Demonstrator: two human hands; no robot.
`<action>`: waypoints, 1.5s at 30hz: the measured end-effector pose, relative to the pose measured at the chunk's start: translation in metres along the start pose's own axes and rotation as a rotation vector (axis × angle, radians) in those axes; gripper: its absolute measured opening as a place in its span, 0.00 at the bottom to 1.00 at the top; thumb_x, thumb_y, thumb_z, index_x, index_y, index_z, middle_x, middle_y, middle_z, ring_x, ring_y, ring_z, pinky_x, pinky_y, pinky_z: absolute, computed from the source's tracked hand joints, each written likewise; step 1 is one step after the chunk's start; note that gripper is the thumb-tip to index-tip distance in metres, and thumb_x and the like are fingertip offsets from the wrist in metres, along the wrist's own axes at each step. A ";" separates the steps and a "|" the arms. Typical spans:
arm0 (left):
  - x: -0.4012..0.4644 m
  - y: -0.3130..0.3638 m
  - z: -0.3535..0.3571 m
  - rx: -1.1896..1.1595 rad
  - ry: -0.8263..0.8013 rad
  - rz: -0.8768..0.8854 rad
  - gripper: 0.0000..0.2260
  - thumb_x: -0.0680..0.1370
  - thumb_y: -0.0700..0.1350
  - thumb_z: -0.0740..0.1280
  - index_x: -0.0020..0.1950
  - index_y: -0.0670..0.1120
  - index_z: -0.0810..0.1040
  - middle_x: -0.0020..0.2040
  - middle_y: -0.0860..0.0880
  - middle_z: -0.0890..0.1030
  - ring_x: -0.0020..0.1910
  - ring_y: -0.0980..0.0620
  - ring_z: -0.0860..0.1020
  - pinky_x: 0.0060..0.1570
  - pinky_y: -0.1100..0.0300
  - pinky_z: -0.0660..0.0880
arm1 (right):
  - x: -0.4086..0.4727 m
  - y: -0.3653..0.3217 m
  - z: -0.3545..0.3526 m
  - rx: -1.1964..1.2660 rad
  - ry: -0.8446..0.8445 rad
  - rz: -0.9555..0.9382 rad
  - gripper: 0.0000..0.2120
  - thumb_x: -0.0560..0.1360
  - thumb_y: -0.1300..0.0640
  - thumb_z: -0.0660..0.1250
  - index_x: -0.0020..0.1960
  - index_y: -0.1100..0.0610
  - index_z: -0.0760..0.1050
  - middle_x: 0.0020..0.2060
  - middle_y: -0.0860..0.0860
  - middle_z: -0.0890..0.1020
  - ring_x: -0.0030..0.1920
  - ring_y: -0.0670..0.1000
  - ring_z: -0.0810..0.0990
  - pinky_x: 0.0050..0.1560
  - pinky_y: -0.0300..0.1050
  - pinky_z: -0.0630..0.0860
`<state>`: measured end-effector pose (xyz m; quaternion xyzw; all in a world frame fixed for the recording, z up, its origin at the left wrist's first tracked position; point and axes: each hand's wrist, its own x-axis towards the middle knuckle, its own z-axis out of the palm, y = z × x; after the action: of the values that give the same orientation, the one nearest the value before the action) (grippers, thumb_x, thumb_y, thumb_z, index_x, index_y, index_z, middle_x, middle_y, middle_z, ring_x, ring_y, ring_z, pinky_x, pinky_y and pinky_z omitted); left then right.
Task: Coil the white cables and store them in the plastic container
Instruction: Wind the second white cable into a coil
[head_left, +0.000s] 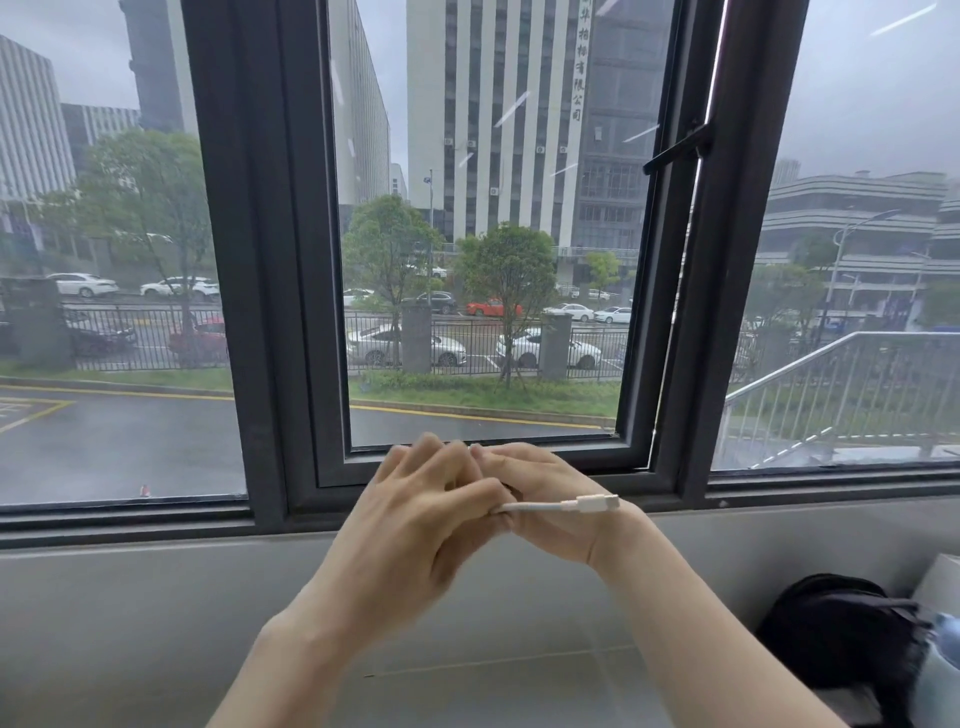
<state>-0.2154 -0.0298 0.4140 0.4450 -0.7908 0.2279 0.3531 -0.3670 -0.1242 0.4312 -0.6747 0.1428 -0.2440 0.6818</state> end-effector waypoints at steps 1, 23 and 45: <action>0.001 -0.003 0.000 -0.009 0.026 -0.033 0.10 0.82 0.57 0.61 0.49 0.56 0.79 0.53 0.56 0.75 0.54 0.51 0.73 0.53 0.54 0.69 | 0.001 -0.001 0.004 0.007 0.006 0.011 0.24 0.86 0.52 0.54 0.53 0.69 0.81 0.44 0.56 0.83 0.45 0.49 0.82 0.46 0.38 0.77; 0.019 -0.007 0.046 -0.783 0.368 -0.740 0.08 0.75 0.55 0.71 0.45 0.51 0.80 0.38 0.45 0.81 0.37 0.41 0.81 0.38 0.35 0.81 | 0.027 0.014 0.040 0.000 0.640 -0.009 0.37 0.81 0.32 0.44 0.46 0.53 0.86 0.36 0.51 0.87 0.36 0.48 0.86 0.32 0.38 0.78; 0.021 -0.001 0.054 -0.552 0.502 -0.666 0.04 0.81 0.45 0.68 0.46 0.50 0.79 0.44 0.53 0.78 0.46 0.47 0.79 0.47 0.49 0.77 | 0.034 0.019 0.058 0.093 0.805 0.019 0.35 0.81 0.33 0.48 0.39 0.55 0.83 0.34 0.49 0.87 0.44 0.52 0.86 0.52 0.47 0.81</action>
<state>-0.2414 -0.0783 0.3955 0.4947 -0.5273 -0.0148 0.6906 -0.3055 -0.0938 0.4201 -0.4922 0.3933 -0.4888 0.6034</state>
